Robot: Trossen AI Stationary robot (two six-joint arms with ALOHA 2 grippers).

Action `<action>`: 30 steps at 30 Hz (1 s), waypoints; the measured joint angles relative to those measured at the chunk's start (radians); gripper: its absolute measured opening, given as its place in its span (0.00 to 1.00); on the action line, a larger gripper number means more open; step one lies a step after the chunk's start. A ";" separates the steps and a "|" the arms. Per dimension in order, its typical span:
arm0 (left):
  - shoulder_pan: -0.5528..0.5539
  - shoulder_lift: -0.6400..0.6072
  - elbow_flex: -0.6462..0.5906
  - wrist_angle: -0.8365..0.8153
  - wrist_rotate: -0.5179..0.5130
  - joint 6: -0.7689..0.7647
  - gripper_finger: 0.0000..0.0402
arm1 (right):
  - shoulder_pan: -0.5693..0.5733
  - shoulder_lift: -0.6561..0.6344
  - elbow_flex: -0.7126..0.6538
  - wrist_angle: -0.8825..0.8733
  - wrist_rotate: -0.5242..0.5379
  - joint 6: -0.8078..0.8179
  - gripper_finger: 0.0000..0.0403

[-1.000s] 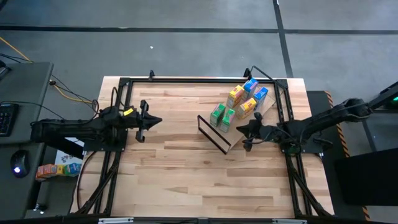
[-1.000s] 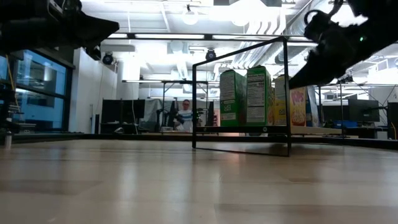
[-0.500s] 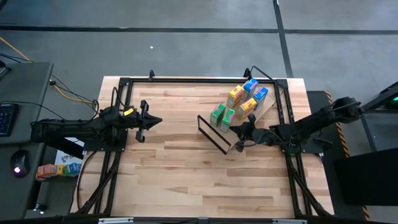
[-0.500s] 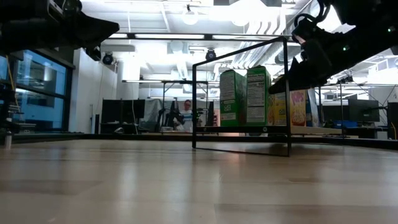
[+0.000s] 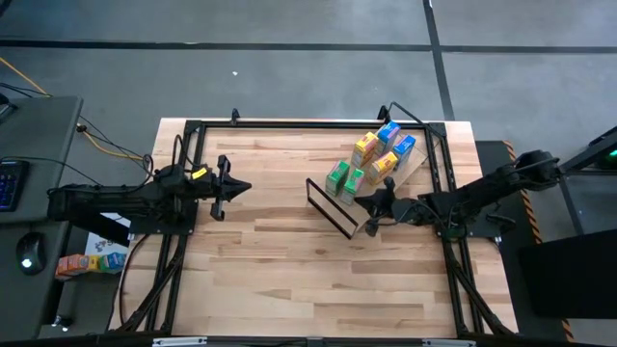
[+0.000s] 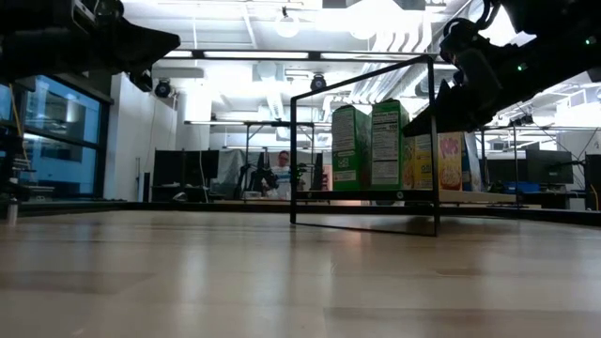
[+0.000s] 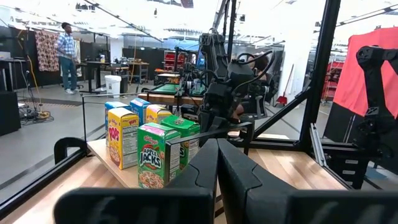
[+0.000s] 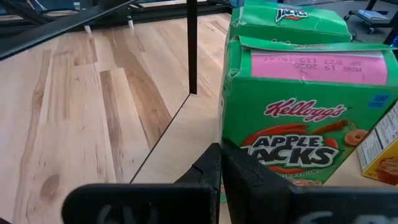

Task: Stack cereal on shelf
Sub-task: Put the green cereal box on the shelf aligned with the green cereal box, then adjust the stock cereal boxes on the shelf

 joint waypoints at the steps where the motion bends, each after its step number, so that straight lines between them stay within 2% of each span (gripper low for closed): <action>1: 0.000 0.000 0.000 0.000 0.000 0.000 0.00 | -0.003 0.000 0.000 0.000 0.000 0.000 0.00; 8: 0.000 0.000 0.000 0.000 0.000 0.000 0.00 | -0.052 0.000 0.000 0.004 -0.094 0.011 0.00; 26: 0.000 0.000 0.000 -0.001 0.000 -0.001 0.00 | -0.076 -0.005 0.001 0.020 -0.173 -0.004 0.00; 30: 0.000 0.000 0.000 -0.003 0.000 -0.001 0.00 | -0.058 -0.069 0.013 -0.110 -0.175 0.004 0.00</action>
